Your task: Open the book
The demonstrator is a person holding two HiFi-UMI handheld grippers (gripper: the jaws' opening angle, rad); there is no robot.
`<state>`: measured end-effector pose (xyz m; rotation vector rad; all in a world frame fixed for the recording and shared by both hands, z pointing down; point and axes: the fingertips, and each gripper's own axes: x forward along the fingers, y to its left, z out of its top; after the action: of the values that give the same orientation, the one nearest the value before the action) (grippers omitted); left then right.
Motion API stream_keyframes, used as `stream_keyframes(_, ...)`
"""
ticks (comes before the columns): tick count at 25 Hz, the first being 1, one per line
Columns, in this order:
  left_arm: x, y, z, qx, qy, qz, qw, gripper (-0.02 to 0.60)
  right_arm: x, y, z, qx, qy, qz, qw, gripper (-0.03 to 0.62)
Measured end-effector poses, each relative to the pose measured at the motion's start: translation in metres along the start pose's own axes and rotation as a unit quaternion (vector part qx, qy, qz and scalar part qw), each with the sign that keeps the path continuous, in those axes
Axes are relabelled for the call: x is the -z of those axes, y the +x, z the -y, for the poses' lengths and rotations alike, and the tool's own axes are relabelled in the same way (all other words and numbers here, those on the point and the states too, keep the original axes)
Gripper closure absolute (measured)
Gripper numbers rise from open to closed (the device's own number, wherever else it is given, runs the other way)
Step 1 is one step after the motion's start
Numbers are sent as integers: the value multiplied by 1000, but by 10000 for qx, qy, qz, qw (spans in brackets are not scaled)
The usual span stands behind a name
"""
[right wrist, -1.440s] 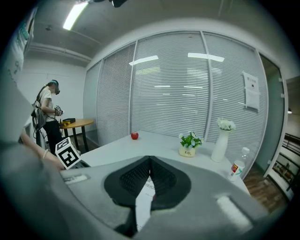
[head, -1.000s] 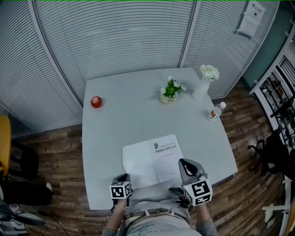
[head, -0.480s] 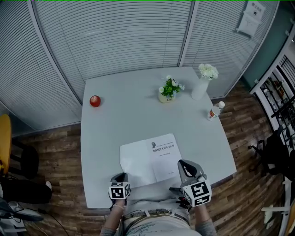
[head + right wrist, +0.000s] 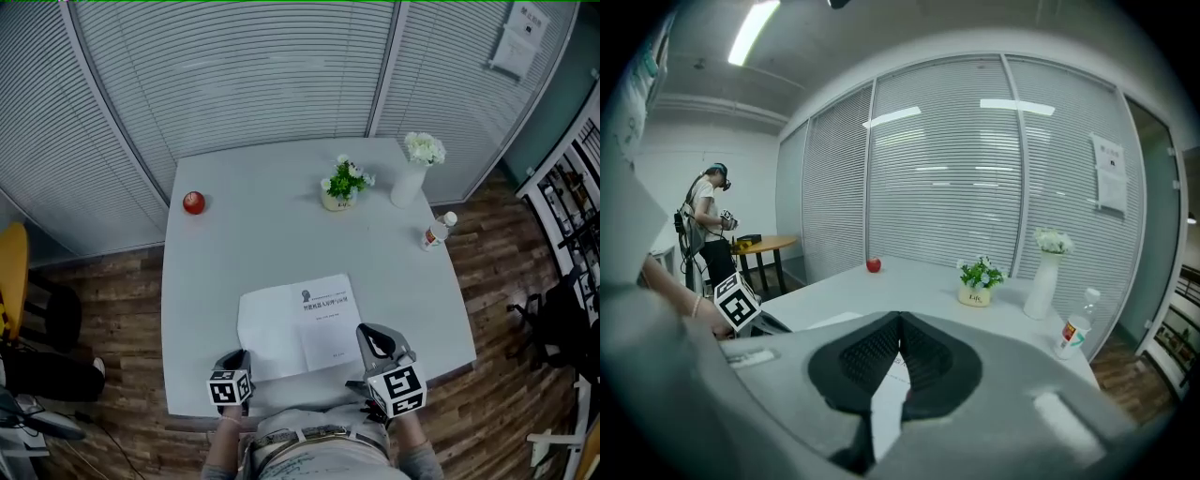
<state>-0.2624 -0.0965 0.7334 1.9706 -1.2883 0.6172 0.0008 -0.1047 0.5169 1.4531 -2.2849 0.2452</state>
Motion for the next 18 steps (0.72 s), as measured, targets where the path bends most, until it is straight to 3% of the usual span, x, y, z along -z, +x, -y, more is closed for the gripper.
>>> stream_keyframes(6,-13,-13,9,-161,87,186,9997,548,4,4,1,-216,-61,-54,9997,591)
stream_keyframes(12,-21,-23,3,-555,124,247,9981,543,5,9,4,-365,-76,-95,9993,591)
stream_keyframes(18,-34,-26,27,-394,235,423,9981,543,7,15,5,-520,-154,-137,9984,591)
